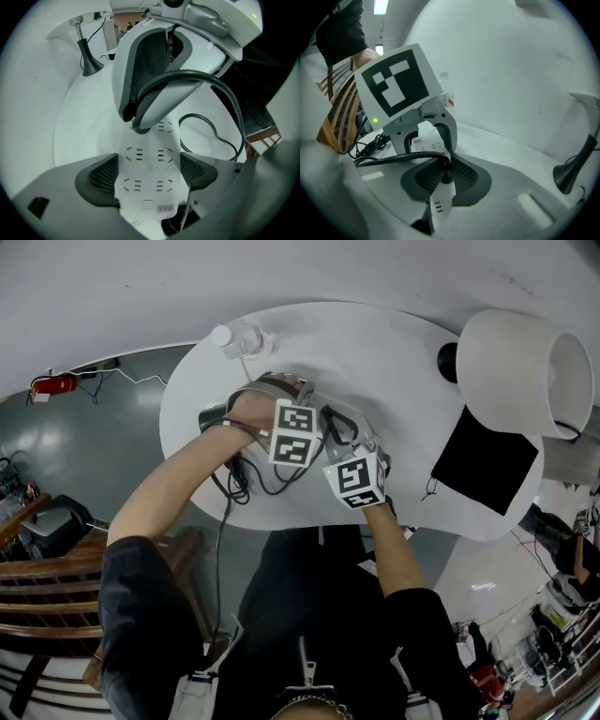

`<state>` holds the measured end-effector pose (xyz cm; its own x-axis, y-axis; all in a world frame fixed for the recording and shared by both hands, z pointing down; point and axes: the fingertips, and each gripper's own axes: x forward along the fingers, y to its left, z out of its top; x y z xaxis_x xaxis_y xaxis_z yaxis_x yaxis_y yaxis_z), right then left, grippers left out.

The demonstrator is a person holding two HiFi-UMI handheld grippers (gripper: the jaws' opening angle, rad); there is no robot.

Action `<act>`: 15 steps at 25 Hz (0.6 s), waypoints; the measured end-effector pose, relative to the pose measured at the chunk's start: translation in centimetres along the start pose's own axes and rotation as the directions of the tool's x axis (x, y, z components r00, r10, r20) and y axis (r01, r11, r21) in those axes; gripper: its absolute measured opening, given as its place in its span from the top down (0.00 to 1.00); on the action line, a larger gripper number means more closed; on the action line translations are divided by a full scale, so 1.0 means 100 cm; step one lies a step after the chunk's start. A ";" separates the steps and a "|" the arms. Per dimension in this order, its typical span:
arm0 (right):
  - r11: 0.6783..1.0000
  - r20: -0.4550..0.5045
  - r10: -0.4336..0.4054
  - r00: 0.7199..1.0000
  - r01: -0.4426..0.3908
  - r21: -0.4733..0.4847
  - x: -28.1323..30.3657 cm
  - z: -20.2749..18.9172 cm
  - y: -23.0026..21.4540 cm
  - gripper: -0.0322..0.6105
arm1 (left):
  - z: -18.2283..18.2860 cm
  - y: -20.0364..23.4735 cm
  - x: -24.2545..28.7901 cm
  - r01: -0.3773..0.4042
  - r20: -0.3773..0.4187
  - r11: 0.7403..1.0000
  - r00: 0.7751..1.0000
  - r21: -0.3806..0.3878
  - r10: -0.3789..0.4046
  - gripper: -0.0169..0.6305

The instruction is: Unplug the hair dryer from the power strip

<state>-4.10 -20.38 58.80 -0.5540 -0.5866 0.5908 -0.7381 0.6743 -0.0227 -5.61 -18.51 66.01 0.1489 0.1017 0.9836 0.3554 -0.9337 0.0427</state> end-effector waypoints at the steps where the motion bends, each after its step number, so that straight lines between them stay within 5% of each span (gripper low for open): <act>1: 1.000 -0.003 -0.004 1.000 0.004 -0.015 0.000 -0.001 0.001 0.89 | 0.000 0.000 0.000 0.000 0.000 1.000 1.000 -0.002 0.000 0.37; 7: 0.995 -0.011 -0.020 1.000 0.019 -0.096 -0.002 -0.004 0.008 0.89 | 0.000 0.000 0.000 0.001 -0.002 1.000 1.000 0.000 -0.001 0.37; 15: 1.000 0.001 -0.002 1.000 0.002 -0.017 -0.002 0.000 0.000 0.89 | 0.000 0.000 0.000 0.004 -0.003 1.000 1.000 0.004 -0.004 0.37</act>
<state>-4.02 -20.25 58.73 -0.5526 -0.5888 0.5898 -0.7330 0.6802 -0.0078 -5.57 -18.50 66.04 0.1445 0.1038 0.9840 0.3593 -0.9321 0.0456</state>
